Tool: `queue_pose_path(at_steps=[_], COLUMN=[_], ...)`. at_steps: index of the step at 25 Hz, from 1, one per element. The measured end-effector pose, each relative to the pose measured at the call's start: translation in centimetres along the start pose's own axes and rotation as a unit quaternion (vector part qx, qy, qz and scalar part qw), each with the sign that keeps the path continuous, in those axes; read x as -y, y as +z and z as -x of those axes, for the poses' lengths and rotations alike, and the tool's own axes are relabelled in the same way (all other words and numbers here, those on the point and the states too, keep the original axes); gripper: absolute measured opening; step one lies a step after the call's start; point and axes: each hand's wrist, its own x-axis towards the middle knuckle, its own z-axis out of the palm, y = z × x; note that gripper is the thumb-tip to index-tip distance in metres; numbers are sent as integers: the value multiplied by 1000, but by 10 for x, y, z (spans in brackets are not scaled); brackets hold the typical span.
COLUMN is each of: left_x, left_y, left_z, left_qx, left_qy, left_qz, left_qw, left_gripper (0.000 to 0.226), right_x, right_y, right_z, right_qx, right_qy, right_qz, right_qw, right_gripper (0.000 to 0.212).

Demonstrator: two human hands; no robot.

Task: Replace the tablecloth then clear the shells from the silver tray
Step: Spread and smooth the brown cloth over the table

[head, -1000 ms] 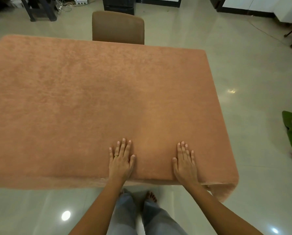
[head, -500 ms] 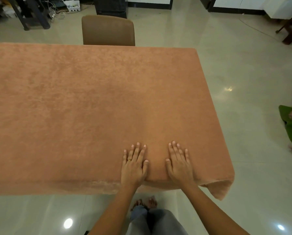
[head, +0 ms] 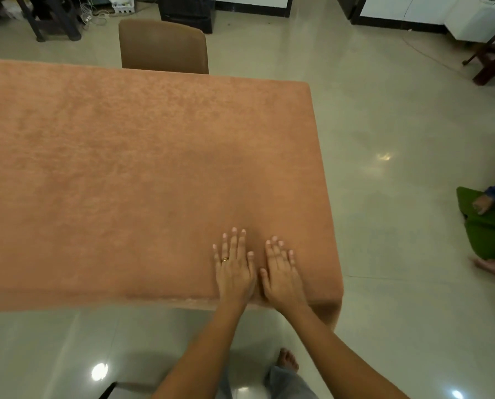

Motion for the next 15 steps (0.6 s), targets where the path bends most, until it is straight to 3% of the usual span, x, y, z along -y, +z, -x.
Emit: queue_pose_path(at_steps=[2, 9, 13, 15], left_x=[-21, -15, -48, -79], left_y=[18, 33, 36, 43], left_z=[12, 17, 17, 23], left_qx=[3, -7, -21, -21], left_qy=[-19, -45, -109, -100], left_qz=[9, -53, -9, 21], left_qw=[1000, 998, 994, 995], left_gripper=[54, 57, 61, 57], right_x=[-11, -123, -125, -113], right_y=[3, -37, -51, -49], right_z=[7, 21, 7, -5], right_qx=[7, 6, 24, 34], right_qy=[-36, -30, -86, -111], right_qz=[27, 4, -11, -20], right_qw=[999, 1000, 996, 993], right_gripper=[62, 62, 61, 60])
